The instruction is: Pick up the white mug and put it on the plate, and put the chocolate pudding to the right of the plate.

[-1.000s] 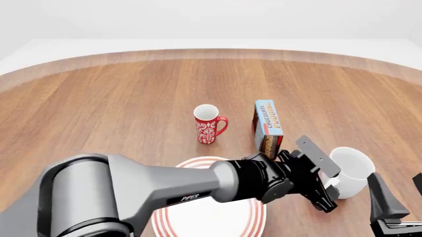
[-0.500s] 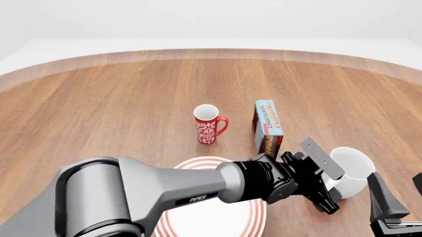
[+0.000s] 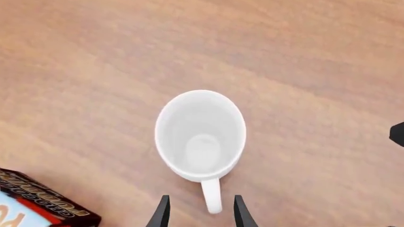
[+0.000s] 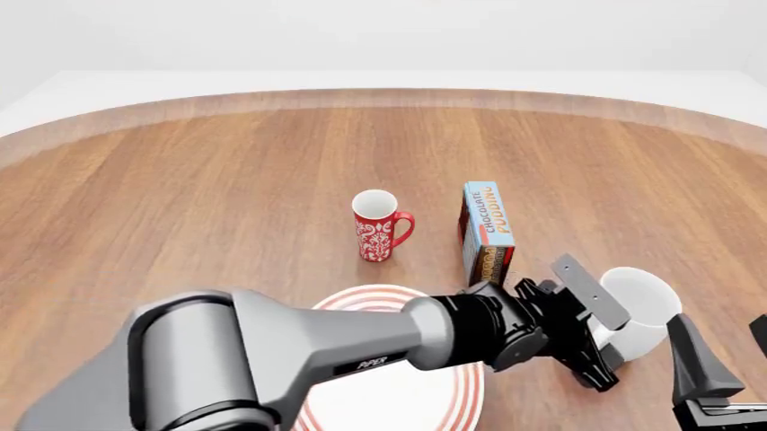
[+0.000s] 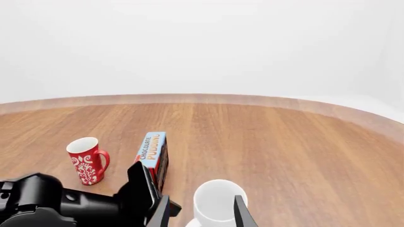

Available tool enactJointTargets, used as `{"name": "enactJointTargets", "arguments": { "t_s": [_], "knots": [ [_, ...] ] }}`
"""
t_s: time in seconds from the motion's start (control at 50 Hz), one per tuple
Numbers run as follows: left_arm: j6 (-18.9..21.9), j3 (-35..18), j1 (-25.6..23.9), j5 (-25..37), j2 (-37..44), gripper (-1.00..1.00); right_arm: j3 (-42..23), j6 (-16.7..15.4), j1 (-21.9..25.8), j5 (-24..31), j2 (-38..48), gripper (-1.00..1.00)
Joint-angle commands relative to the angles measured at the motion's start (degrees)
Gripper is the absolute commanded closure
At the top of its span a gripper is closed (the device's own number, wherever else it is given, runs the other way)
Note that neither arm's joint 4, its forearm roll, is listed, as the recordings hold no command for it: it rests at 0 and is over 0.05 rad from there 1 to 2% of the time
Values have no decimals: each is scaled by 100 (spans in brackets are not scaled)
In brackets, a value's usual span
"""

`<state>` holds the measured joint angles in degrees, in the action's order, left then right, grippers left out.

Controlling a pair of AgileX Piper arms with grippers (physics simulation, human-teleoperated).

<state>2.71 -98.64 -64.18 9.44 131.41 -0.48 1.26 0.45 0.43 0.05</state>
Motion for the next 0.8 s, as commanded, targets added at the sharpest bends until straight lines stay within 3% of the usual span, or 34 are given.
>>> {"name": "enactJointTargets", "arguments": {
  "t_s": [0.02,0.4,0.72,0.74,0.8],
  "knots": [
    [24,-156,-7,99,132,-100,-1,9,-2,5,1,-100],
    [49,-486,22,323,406,-100,-10,22,-1,14,5,-100],
    [28,-301,-78,210,361,-100,-10,32,8,16,4,-100],
    [33,-290,-79,201,355,100,-10,33,7,16,4,-100],
    [36,-267,-80,180,335,100,-11,31,8,16,3,-100]
  ]
}}
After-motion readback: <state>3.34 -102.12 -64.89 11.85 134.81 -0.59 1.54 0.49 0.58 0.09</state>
